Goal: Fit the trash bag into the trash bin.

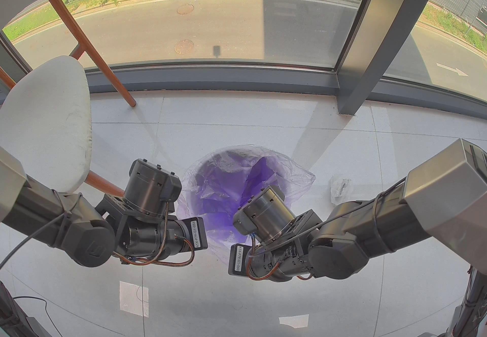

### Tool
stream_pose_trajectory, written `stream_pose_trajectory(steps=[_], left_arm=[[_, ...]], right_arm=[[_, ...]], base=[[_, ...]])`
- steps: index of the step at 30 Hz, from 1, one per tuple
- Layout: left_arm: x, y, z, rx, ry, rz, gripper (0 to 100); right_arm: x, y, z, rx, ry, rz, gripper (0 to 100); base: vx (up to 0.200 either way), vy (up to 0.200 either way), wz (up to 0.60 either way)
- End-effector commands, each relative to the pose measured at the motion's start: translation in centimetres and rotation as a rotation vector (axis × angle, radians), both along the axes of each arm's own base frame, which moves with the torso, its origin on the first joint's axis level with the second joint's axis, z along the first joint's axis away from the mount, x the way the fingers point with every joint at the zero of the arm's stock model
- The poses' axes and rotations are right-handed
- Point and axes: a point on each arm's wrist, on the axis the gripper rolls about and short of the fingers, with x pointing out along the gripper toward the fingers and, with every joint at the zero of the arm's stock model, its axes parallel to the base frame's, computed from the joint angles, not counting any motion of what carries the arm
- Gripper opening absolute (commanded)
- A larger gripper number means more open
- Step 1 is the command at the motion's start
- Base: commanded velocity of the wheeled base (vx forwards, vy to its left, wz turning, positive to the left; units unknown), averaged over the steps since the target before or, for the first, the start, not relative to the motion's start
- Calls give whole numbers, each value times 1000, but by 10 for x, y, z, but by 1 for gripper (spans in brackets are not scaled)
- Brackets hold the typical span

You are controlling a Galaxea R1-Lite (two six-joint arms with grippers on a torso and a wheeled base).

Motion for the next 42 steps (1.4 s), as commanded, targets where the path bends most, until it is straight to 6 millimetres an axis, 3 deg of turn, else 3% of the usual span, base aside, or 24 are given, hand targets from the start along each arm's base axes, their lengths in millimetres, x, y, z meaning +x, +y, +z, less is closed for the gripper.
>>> stream_pose_trajectory(steps=[1, 7, 8, 12, 15, 22, 28, 34, 35, 42], left_arm=[[6, 0, -22, 64, 48, 19, 0], [2, 1, -24, 66, 48, 17, 0], [2, 1, -24, 67, 50, 15, 0], [1, 1, -25, 72, 49, 10, 0], [-3, 2, -27, 108, 32, -37, 0], [-6, 3, -32, 135, -10, -90, 0], [-7, 4, -33, 144, -16, -102, 0], [-8, 5, -30, 140, -22, -101, 0], [-9, 5, -31, 141, -20, -101, 0], [-13, 8, -34, 152, -7, -103, 0]], right_arm=[[-1, -3, 3, -1, -3, -5, 0], [-3, -14, 8, -21, -19, -11, 0], [-3, -15, 7, -28, -24, -3, 100], [-2, -8, 15, 19, -73, -24, 100], [4, -19, 47, 123, -120, -96, 100], [60, -63, 70, 136, -213, -234, 100], [85, -91, 67, 23, -244, -222, 100], [93, -95, 59, -6, -240, -223, 100], [93, -95, 57, -10, -233, -222, 0], [88, -93, 45, -36, -192, -214, 0]], base=[[0, 0, 0], [0, 0, 0], [0, 0, 0], [0, 0, 0], [0, 0, 0], [0, 0, 0], [0, 0, 0], [0, 0, 0], [0, 0, 0], [0, 0, 0]])
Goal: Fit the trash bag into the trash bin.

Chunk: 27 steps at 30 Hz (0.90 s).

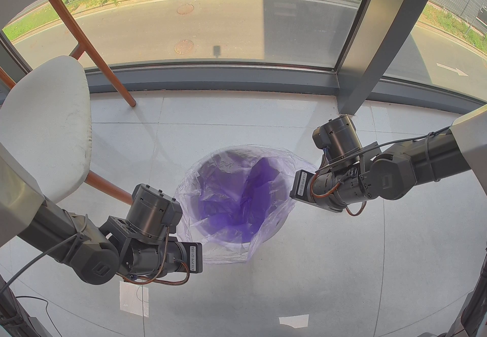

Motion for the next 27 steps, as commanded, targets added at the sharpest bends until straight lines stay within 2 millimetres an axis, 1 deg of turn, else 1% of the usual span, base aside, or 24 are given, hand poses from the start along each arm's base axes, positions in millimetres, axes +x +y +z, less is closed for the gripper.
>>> stream_pose_trajectory(steps=[1, 5, 6, 7, 8, 9, 10, 11, 13, 17, 23, 24, 27], left_arm=[[-2, 1, -1, 3, 3, 0, 0], [-7, 6, -6, 38, 17, -21, 0], [-13, 11, -9, 60, 28, -41, 0], [-13, 11, -9, 60, 28, -41, 0], [-21, 15, -16, 94, 47, -71, 0], [-23, 17, -19, 104, 50, -81, 0], [-24, 17, -20, 106, 49, -85, 0], [-24, 17, -23, 107, 32, -97, 0], [-22, 16, -26, 100, 13, -101, 0], [-16, 12, -40, 111, 16, -104, 0], [-15, 10, -45, 116, 23, -110, 0], [-15, 10, -45, 116, 23, -110, 0], [-14, 10, -53, 138, 43, -118, 0]], right_arm=[[0, 1, -6, -9, 15, 3, 0], [0, -3, -14, -30, 33, -2, 0], [-3, -7, -16, -36, 44, -4, 0], [-3, -7, -16, -36, 44, -4, 0], [-8, -14, -20, -50, 63, -11, 0], [-11, -16, -21, -56, 72, -11, 0], [-12, -17, -22, -57, 76, -10, 0], [-18, -20, -28, -68, 101, -4, 0], [-23, -23, -38, -90, 134, 0, 0], [-27, -25, -52, -73, 113, -1, 0], [-23, -24, -70, -36, 54, -3, 0], [-23, -24, -70, -36, 54, -3, 0], [-21, -24, -85, -55, 82, -4, 0]], base=[[0, 0, 0], [0, 0, 0], [0, 0, 0], [0, 0, 0], [0, 0, 0], [0, 0, 0], [0, 0, 0], [0, 0, 0], [0, 0, 0], [0, 0, 0], [0, 0, 0], [0, 0, 0], [0, 0, 0]])
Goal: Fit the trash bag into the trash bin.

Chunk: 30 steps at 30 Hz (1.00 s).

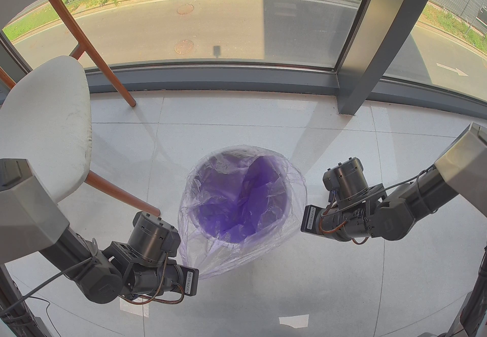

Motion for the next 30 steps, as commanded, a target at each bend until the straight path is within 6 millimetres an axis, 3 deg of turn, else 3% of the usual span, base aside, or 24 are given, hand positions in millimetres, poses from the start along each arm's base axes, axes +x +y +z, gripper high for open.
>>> stream_pose_trajectory(steps=[1, 8, 13, 19, 20, 25, 28, 30], left_arm=[[2, 0, -16, 43, 43, -12, 0], [9, 0, -28, 80, 60, -21, 0], [20, -6, -28, 67, 38, -19, 0], [20, -8, -27, 69, 32, -35, 0], [20, -8, -27, 69, 32, -35, 0], [19, -7, -26, 67, 28, -35, 0], [19, -8, -26, 65, 29, -38, 0], [20, -8, -25, 60, 21, -38, 0]], right_arm=[[0, -2, -28, -45, 66, -5, 0], [11, -11, -41, -60, 89, -31, 0], [17, -13, -38, -33, 27, -20, 0], [-12, -25, -14, -15, 14, 1, 0], [-12, -25, -14, -15, 14, 1, 100], [-40, -43, 23, 83, -48, -13, 100], [-45, -44, 39, 198, -72, 21, 100], [-43, -42, 39, 233, -79, 31, 100]], base=[[0, 0, 0], [0, 0, 0], [0, 0, 0], [0, 0, 0], [0, 0, 0], [0, 0, 0], [0, 0, 0], [0, 0, 0]])
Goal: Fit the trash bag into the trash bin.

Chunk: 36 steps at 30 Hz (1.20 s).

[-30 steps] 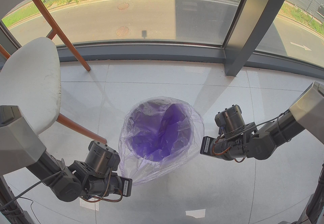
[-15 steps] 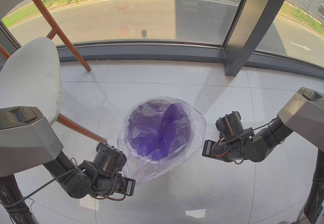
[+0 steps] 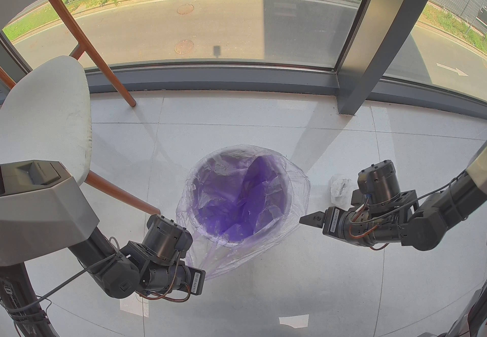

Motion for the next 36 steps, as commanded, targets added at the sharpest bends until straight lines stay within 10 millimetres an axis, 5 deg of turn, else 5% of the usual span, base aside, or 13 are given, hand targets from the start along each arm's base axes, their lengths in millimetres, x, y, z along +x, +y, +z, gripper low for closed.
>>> stream_pose_trajectory(steps=[1, 6, 14, 31, 32, 36], left_arm=[[1, -1, 1, -7, -8, -2, 0], [0, -1, 1, -24, -30, -5, 0], [1, 1, 1, -23, -29, 8, 0], [2, 0, 1, -25, -31, 10, 0], [2, 0, 1, -26, -33, 8, 0], [1, 1, 1, -24, -29, 10, 0]], right_arm=[[-12, -6, 27, 120, -71, 18, 100], [4, 18, -17, 159, -40, 4, 100], [17, 38, -47, 220, -73, 6, 100], [33, 36, -42, 239, -111, -21, 100], [33, 36, -42, 240, -112, -22, 0], [33, 32, -41, 238, -112, -31, 0]], base=[[0, 0, 0], [0, 0, 0], [0, 0, 0], [0, 0, 0], [0, 0, 0], [0, 0, 0]])
